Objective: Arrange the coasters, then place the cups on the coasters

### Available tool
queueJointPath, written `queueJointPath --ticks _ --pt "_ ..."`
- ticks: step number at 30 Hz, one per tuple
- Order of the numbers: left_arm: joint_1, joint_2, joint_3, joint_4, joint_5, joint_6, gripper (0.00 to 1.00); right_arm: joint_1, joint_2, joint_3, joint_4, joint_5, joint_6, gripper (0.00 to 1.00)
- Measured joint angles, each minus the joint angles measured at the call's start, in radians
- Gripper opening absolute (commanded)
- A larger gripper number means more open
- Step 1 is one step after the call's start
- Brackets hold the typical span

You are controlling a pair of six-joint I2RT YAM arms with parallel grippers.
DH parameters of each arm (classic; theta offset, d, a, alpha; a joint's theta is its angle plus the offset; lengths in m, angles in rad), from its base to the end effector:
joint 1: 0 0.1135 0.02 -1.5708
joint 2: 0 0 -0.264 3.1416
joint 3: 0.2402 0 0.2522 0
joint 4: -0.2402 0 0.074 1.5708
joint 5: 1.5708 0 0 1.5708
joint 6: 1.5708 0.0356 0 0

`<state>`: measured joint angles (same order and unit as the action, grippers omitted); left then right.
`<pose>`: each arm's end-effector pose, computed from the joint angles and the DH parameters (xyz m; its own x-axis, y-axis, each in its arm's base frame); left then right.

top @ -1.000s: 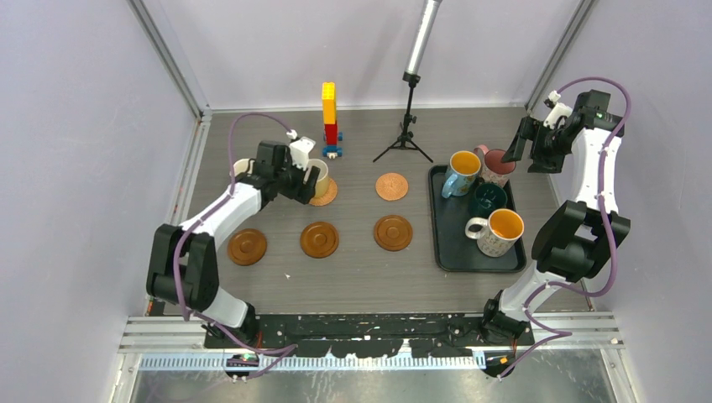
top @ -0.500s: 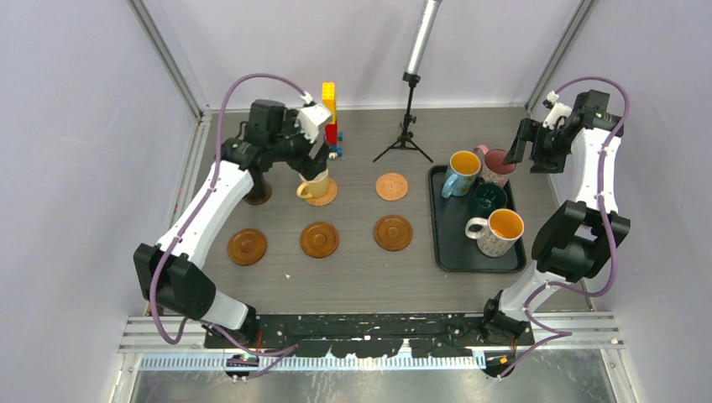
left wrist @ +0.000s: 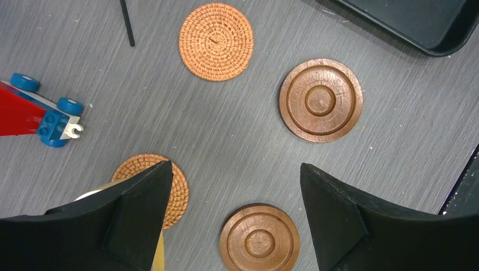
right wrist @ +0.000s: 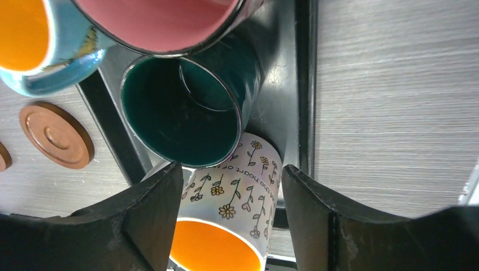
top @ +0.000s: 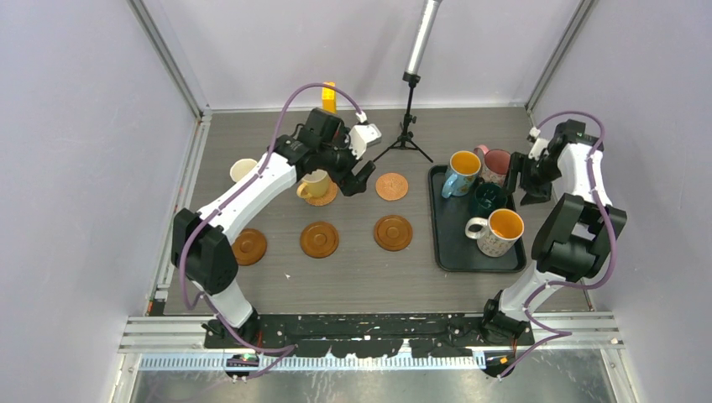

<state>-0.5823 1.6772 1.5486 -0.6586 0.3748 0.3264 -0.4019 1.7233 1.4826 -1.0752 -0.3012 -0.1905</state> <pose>0.3054 -0.2167 0.3282 -0.3271 0.5726 -0.7517 0.8789 0.4767 -0.0193 0.3166 -0.1231 0.2698 -0.9322 0.1997 -0.3019 0.1306 0.9634 0.2341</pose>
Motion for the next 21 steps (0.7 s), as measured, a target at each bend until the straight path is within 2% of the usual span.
queueJointPath --ticks 7,12,21 --pt "0.001 0.001 0.013 0.005 0.000 -0.031 0.84 0.028 0.000 -0.123 0.096 -0.003 0.013 0.55" --pt "0.001 0.001 0.013 0.003 -0.001 -0.035 0.84 0.058 0.001 -0.135 0.159 -0.009 0.005 0.47" --pt "0.001 0.000 -0.002 0.007 -0.007 -0.035 0.84 0.104 0.005 -0.135 0.164 -0.049 -0.082 0.46"
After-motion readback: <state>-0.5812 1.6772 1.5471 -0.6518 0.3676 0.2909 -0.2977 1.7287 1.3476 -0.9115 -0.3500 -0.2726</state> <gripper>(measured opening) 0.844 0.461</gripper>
